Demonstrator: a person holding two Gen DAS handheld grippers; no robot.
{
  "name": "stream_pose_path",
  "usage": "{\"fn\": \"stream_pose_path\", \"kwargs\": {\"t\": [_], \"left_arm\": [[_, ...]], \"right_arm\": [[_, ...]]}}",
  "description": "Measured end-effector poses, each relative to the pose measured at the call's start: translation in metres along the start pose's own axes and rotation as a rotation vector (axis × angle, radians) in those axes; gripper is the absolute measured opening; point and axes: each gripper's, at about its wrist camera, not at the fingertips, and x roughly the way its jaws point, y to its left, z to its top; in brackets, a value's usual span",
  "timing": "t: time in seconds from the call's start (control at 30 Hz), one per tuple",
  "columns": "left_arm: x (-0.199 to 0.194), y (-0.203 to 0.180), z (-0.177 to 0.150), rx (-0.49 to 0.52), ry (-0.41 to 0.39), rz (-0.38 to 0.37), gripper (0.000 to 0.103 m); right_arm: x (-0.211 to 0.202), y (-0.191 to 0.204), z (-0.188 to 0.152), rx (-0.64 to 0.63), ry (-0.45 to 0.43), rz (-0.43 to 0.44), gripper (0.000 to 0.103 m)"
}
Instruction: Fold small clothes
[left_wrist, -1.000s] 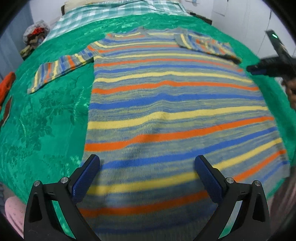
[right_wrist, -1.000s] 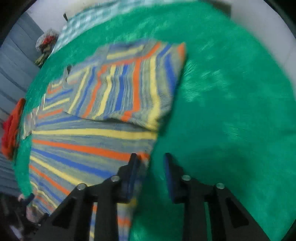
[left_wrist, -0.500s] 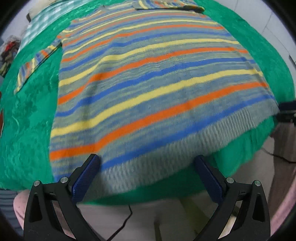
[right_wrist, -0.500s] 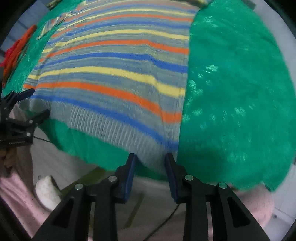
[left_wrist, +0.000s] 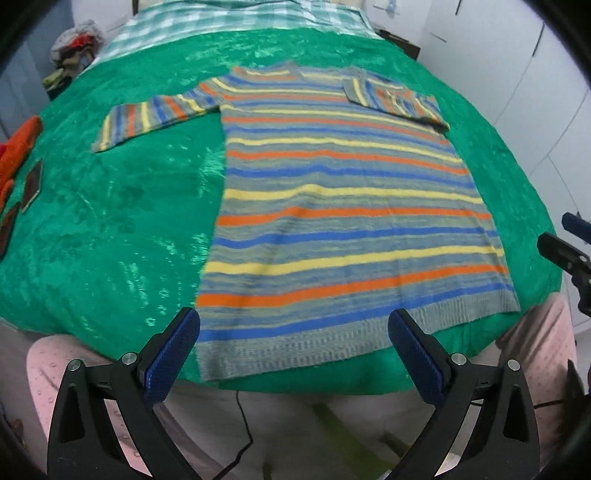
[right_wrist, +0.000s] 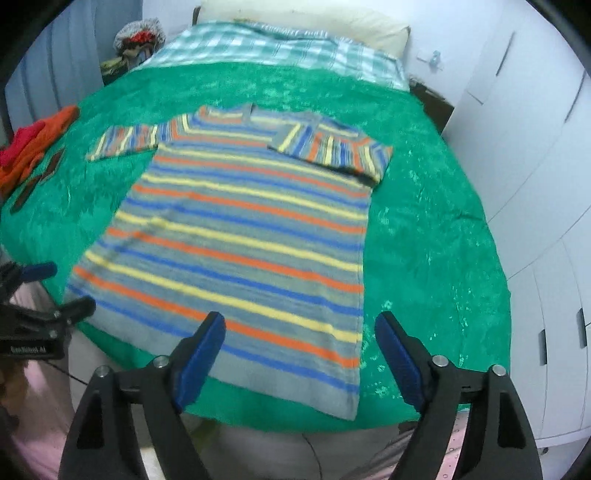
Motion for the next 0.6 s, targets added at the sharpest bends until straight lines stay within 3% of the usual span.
{"fn": "stream_pose_path", "kwargs": {"t": [0.6], "left_arm": [[0.006, 0.005, -0.002, -0.013, 0.017, 0.016, 0.102]], "right_arm": [[-0.019, 0.000, 0.000, 0.021, -0.068, -0.077, 0.102]]}}
